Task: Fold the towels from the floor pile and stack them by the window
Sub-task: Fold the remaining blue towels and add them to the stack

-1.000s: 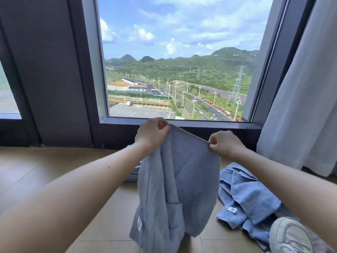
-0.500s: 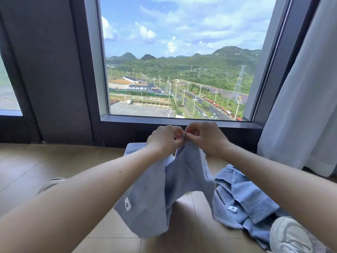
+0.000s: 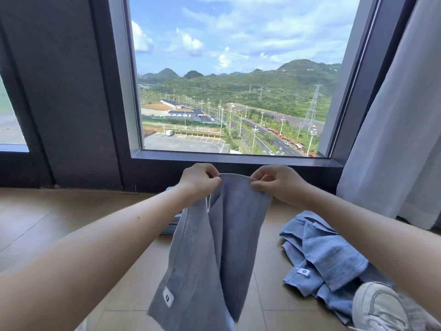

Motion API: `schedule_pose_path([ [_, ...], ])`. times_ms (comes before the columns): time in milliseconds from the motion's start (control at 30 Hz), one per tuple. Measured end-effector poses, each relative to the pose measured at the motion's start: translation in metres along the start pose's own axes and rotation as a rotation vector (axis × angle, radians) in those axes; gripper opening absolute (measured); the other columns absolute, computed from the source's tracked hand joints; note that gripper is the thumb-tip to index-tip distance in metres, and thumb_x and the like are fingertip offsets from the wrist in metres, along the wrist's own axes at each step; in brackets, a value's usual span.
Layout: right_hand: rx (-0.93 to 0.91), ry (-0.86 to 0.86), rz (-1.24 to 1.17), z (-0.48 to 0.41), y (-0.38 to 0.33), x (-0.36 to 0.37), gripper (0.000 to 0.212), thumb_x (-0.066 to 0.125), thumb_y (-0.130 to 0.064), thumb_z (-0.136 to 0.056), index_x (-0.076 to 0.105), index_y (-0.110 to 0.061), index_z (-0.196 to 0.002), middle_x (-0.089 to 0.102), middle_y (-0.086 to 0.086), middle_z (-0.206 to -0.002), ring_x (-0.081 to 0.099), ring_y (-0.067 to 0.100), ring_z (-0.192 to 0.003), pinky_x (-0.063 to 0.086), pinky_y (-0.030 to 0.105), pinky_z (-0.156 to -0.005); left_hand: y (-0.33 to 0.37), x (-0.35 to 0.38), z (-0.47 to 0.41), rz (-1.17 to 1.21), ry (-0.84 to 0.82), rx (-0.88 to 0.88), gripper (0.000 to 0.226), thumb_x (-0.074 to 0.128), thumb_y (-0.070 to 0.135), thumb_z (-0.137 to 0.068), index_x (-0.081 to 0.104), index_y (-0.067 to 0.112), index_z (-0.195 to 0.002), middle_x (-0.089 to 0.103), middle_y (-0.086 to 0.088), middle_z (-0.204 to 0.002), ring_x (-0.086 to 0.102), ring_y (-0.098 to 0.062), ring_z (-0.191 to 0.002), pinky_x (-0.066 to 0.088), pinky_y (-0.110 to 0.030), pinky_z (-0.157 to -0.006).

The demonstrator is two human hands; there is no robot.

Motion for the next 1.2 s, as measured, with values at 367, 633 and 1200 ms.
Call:
schedule_pose_path([
  [367, 0.061, -0.124, -0.423, 0.002, -0.003, 0.009, 0.017, 0.064, -0.004, -0.084, 0.069, -0.015, -0.096, 0.073, 0.004, -0.096, 0.069, 0.013, -0.092, 0.053, 0.026, -0.090, 0.000, 0.018, -0.005, 0.396, -0.131, -0.130, 0.038, 0.038, -0.008, -0.084, 0.039, 0.015, -0.115, 0.040, -0.005, -0.079, 0.038, -0.014, -0.068, 0.032, -0.026, -0.054],
  [633, -0.010, 0.024, -0.056, 0.002, -0.012, 0.002, 0.014, 0.067, -0.031, -0.084, 0.063, -0.033, -0.071, 0.063, -0.009, -0.078, 0.056, 0.009, -0.078, 0.044, 0.022, -0.070, 0.008, 0.021, 0.000, 0.592, -0.163, -0.011, 0.020, 0.065, -0.003, -0.082, 0.061, 0.016, -0.079, 0.059, 0.000, -0.077, 0.055, -0.010, -0.070, 0.045, -0.020, -0.065],
  [1200, 0.162, 0.299, -0.377, -0.003, -0.004, 0.007, 0.024, 0.066, -0.027, -0.086, 0.058, -0.023, -0.064, 0.056, -0.004, -0.068, 0.049, 0.011, -0.069, 0.038, 0.024, -0.061, 0.015, 0.029, 0.002, 0.857, 0.020, -0.038, 0.018, 0.056, 0.007, -0.092, 0.061, 0.016, -0.079, 0.064, -0.008, -0.084, 0.060, -0.026, -0.082, 0.052, -0.037, -0.078],
])
Point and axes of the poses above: each hand's wrist, its own z-axis away from the middle knuckle, its own x-axis out of the palm, y = z × x, the point moved 8 cm from there along -z, towards the middle knuckle
